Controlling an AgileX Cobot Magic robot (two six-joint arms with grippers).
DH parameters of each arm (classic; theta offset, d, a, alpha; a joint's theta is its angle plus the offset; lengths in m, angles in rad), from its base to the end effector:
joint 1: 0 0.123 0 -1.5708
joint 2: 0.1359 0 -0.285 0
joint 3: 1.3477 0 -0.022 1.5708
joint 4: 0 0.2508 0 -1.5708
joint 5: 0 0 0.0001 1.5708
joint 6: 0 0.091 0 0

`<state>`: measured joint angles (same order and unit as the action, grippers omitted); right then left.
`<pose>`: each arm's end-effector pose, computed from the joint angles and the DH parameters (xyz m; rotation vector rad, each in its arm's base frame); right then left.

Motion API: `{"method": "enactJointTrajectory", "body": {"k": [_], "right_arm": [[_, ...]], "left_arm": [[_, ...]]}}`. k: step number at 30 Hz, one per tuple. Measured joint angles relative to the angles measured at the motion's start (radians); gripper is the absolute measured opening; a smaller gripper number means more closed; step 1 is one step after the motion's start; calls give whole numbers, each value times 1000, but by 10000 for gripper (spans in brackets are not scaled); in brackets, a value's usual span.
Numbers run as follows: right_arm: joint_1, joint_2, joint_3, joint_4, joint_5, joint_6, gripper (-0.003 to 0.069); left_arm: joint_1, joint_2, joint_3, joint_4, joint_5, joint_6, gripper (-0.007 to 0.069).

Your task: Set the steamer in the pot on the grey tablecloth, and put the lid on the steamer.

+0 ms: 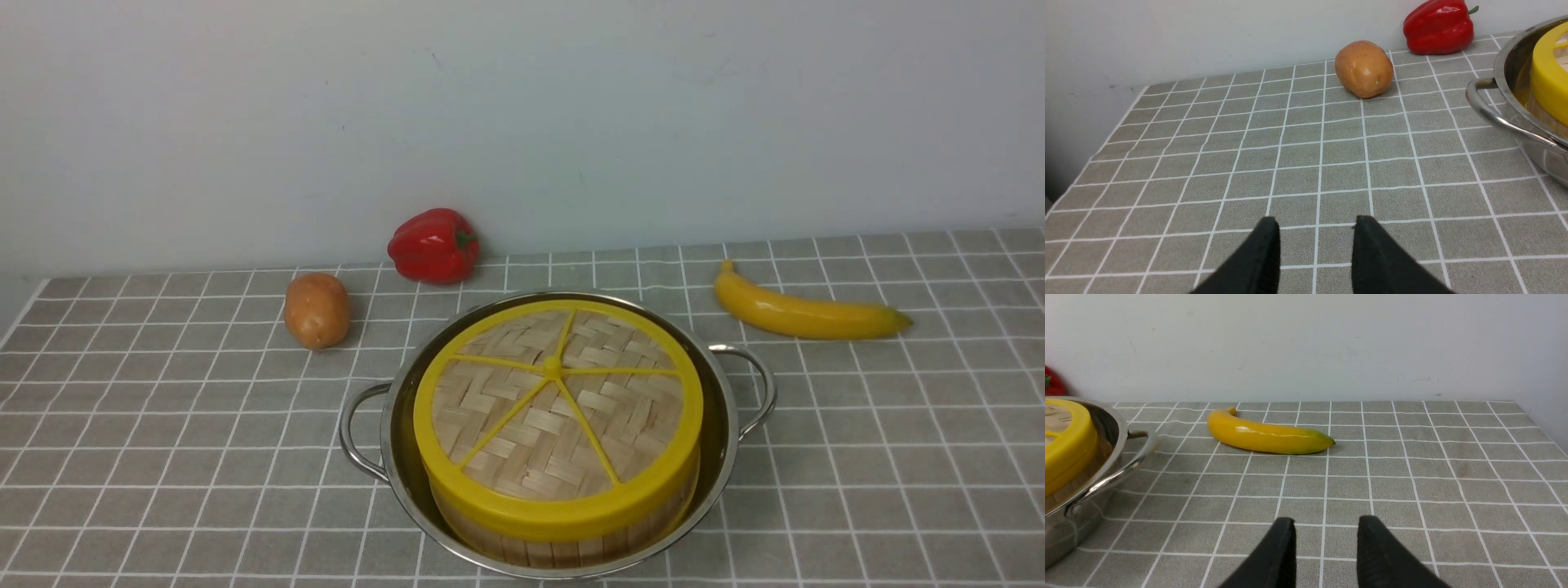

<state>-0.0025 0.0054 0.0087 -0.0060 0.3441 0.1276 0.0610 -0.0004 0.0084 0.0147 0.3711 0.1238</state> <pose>0.0540 -0.0003 0.1789 0.1160 1.8389 0.0817 0.0529 0.0037 0.1770 0.0676 1.8639 0.1424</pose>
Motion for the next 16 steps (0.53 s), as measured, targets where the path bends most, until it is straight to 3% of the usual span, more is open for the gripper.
{"method": "enactJointTrajectory", "body": {"k": [16], "right_arm": [[0, 0, 0, 0, 0, 20, 240]], "left_arm": [[0, 0, 0, 0, 0, 0, 243]]}}
